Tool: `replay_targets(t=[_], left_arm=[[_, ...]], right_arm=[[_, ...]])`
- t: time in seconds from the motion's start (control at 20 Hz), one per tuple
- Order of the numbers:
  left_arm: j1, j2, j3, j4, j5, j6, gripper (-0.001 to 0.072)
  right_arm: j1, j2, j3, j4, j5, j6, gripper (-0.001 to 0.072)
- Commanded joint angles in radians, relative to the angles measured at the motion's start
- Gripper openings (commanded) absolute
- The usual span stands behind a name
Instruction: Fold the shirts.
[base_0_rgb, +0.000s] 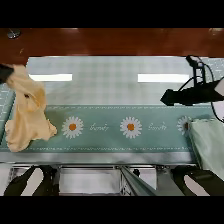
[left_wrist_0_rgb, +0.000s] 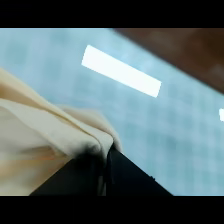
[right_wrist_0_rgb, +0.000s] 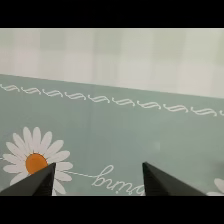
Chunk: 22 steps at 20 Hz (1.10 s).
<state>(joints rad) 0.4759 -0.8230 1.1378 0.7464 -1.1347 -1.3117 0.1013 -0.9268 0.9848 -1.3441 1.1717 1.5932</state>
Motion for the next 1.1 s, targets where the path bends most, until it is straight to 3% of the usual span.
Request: replay_targets(t=[0.0,0.35,0.7,0.9,1.05], left_arm=[[-0.044,0.084,0.221,-0.067,0.005,-0.006,0.0028],[-0.185,0.078,0.628,-0.067,0.087,-0.071,0.0027],[-0.282,0.022,0.721,-0.212,0.236,-0.088,0.0027],[-0.568,-0.088,0.720,-0.209,0.233,-0.042,0.0027],[-0.875,-0.215,0.719,-0.010,0.233,-0.047,0.0027]], right_arm=[[0.000,0.139,0.000,0.002,-0.005,0.005,0.0622],[0.000,0.299,0.000,0.015,0.009,0.031,0.0622],[0.000,0.322,0.000,0.097,0.005,0.031,0.0622],[0.000,0.322,0.000,0.097,0.004,0.034,0.0621],[0.000,0.322,0.000,0.097,0.002,0.043,0.0622]])
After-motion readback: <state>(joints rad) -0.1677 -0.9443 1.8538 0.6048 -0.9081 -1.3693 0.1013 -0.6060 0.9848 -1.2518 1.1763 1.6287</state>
